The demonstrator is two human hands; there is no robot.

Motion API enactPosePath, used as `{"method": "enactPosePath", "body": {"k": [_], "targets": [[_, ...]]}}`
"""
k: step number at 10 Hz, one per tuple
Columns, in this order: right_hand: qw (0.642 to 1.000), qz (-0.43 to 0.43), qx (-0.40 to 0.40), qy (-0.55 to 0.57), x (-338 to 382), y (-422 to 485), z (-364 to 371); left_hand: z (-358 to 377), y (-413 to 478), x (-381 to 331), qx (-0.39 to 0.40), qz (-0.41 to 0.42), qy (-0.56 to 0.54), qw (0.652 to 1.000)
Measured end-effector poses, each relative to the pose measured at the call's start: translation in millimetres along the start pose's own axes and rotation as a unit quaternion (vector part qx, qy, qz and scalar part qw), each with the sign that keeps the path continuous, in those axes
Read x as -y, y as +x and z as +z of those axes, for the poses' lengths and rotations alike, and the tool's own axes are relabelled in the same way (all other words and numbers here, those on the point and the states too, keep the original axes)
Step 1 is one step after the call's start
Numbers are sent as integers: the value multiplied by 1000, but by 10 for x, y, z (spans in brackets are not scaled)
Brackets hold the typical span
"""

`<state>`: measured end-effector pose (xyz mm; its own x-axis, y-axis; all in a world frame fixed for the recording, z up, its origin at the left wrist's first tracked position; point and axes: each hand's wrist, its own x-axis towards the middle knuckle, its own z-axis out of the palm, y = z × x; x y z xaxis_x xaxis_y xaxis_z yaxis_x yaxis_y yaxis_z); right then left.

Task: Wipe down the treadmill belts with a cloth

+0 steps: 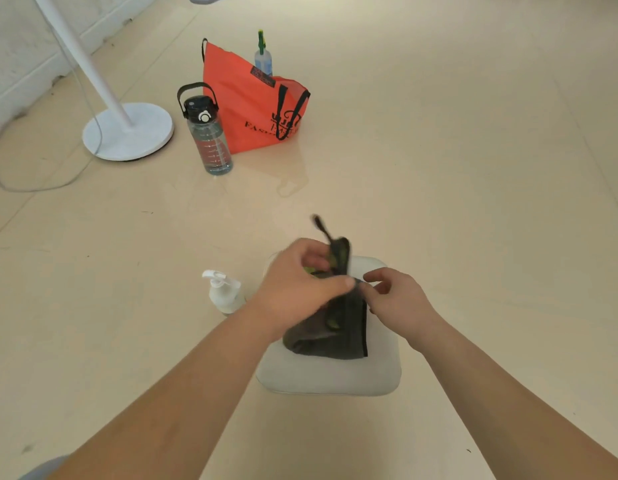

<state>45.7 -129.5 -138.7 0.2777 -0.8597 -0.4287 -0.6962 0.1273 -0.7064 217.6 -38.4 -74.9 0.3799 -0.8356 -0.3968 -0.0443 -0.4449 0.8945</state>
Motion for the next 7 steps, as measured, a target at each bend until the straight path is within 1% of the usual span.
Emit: {"method": "enactPosePath", "body": {"k": [1, 2, 3, 4, 5, 6, 7], "targets": [[999, 43, -21, 13, -66, 4, -85, 128, -10, 97, 58, 4, 51, 997], [997, 70, 13, 14, -112, -32, -156, -46, 22, 160, 26, -1, 130, 991], [991, 116, 57, 34, -67, -116, -81, -221, 1, 165, 9, -11, 158, 987], [990, 110, 59, 61, 21, -144, 43, -294, -58, 166, 4, -12, 159, 987], [990, 101, 60, 77, 108, -178, 92, -336, -160, 175, 17, -13, 168, 986], [989, 130, 67, -33, -12, -205, 72, -356, -224, 188, 39, -23, 186, 981], [983, 55, 23, -173, 82, -252, -29, -416, -288, 106, 40, -12, 203, 978]]}}
